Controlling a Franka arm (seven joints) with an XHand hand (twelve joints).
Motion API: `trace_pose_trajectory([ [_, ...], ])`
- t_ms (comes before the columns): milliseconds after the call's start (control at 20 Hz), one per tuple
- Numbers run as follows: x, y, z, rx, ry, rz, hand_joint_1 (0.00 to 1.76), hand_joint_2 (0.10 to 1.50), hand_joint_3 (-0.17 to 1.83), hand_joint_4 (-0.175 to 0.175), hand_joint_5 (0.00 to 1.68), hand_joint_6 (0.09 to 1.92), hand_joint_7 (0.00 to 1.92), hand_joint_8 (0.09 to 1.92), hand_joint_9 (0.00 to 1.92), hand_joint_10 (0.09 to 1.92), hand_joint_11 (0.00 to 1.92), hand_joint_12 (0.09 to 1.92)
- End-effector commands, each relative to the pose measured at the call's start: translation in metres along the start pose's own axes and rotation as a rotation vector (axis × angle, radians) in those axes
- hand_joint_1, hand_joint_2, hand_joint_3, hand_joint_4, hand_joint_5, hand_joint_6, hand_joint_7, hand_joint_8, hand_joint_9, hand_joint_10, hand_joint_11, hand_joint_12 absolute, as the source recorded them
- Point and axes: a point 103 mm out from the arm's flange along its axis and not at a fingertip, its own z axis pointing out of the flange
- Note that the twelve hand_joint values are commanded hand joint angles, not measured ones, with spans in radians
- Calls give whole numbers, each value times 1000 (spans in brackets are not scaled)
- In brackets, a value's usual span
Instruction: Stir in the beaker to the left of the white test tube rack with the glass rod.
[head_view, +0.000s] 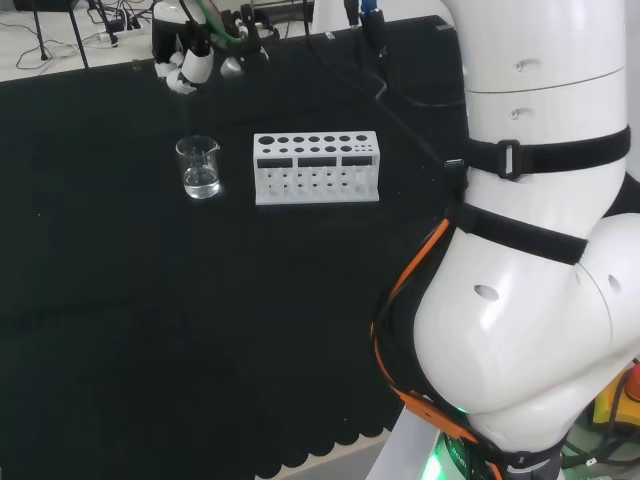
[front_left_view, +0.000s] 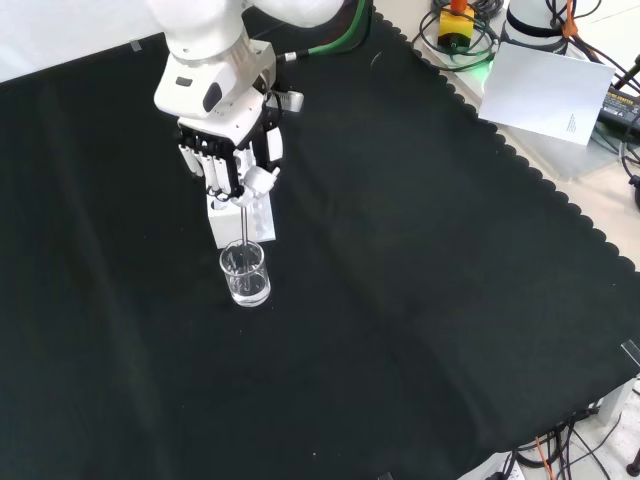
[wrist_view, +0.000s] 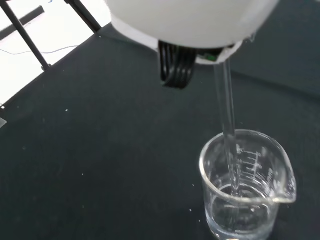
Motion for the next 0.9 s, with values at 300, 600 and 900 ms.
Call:
trace_pose_trajectory([
  [300,0,-15,-2,-27,-26,10,1330,501,958,-175,1304,505,1304,1037,1759,651,1503,980],
  [600,35,-7,-3,-13,-19,-13,1331,500,959,-175,1305,505,1304,1037,1759,650,1503,980],
  [900,23,4,-15,-25,-14,-18,1331,500,959,-175,1304,506,1304,1037,1758,650,1502,980],
])
